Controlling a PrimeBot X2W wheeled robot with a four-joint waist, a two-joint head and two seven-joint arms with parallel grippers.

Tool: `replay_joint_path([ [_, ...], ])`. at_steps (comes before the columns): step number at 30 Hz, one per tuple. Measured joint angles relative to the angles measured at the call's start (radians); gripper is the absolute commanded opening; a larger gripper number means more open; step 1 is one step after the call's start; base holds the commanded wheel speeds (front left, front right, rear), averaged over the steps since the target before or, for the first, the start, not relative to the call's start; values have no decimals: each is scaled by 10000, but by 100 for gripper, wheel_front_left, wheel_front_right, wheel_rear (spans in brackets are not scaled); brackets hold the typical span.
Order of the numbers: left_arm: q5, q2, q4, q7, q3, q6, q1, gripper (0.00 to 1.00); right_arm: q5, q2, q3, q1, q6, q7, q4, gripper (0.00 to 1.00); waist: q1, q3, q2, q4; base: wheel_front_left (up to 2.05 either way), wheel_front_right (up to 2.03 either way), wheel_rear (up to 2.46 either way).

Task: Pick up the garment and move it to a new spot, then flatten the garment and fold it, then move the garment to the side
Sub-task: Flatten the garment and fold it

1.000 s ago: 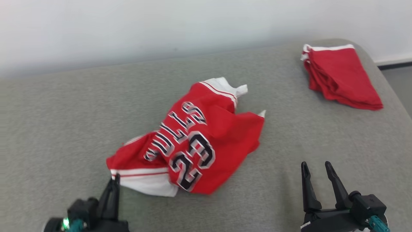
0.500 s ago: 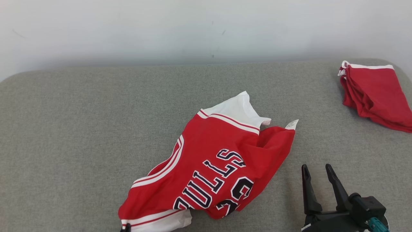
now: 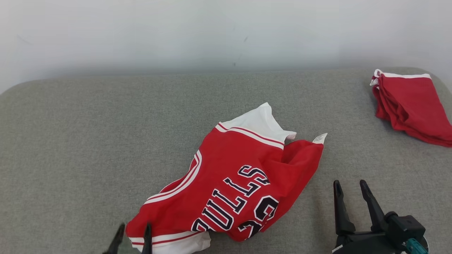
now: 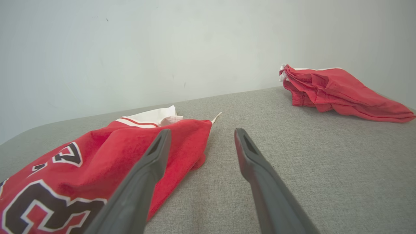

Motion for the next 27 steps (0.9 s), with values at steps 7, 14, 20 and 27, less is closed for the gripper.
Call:
replay_joint_path([
  [7,546,100,334,-29,-125,-309,-1903,100,0,2,174,-162,0,0,29,100,2,56,1,-304,0,0,0],
  [14,546,353,1208,640,-247,-811,-3689,100,125,-2,251,-473,0,0,21,100,2,219,0,-864,0,0,0],
  [20,-155,882,2180,1967,-186,-1338,-4822,100,510,-6,295,-646,0,0,71,100,2,496,0,-1649,0,0,0],
  [27,-913,1661,2890,3605,-662,-1597,-5566,100,940,-4,349,-754,0,0,140,100,3,828,1,-2561,0,0,0],
])
